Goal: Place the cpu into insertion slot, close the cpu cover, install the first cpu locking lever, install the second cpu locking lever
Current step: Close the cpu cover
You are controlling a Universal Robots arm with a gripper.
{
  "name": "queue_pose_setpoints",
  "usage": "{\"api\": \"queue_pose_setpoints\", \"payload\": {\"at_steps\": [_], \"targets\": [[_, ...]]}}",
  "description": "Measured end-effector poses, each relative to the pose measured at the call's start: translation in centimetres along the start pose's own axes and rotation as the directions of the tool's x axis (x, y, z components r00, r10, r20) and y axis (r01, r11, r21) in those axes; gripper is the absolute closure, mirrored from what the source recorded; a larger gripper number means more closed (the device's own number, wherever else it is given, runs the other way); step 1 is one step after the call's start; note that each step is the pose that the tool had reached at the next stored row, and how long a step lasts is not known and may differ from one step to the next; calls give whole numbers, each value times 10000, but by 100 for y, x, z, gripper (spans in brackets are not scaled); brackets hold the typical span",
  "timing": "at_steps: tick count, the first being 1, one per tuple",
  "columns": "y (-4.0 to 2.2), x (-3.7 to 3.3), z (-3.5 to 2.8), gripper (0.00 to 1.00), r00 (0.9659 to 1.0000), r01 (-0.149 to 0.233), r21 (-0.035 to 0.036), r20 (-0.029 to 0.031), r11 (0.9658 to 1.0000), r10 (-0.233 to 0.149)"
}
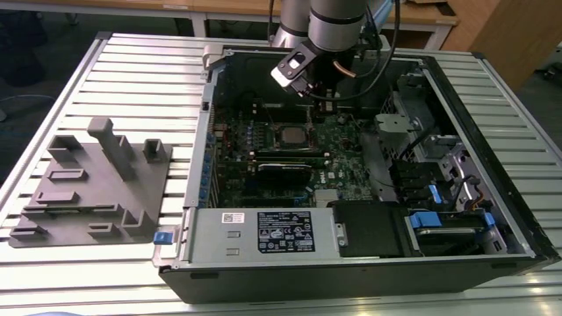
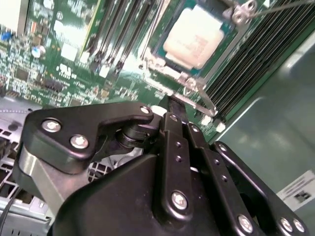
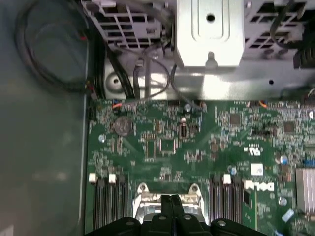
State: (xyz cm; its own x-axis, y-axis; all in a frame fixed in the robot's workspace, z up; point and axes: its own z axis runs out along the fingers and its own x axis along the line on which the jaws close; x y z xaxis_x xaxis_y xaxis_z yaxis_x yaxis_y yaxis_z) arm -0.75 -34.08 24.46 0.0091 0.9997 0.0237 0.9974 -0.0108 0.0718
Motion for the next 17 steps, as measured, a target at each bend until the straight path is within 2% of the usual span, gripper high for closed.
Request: {"api": "queue_pose_setpoints", "payload": {"at_steps": [10, 11, 14, 15, 17], "targets": [[-11, -1, -1, 89, 10000, -18, 11, 2, 10000, 17], [-11, 0, 0, 89, 10000, -18, 55, 1, 10000, 18], [-11, 0, 4, 89, 10000, -23, 341, 5, 9994, 23], [-11, 0, 5, 89, 10000, -25, 408, 7, 9992, 25], [-12, -1, 4, 89, 10000, -28, 439, 10, 9990, 27]]}}
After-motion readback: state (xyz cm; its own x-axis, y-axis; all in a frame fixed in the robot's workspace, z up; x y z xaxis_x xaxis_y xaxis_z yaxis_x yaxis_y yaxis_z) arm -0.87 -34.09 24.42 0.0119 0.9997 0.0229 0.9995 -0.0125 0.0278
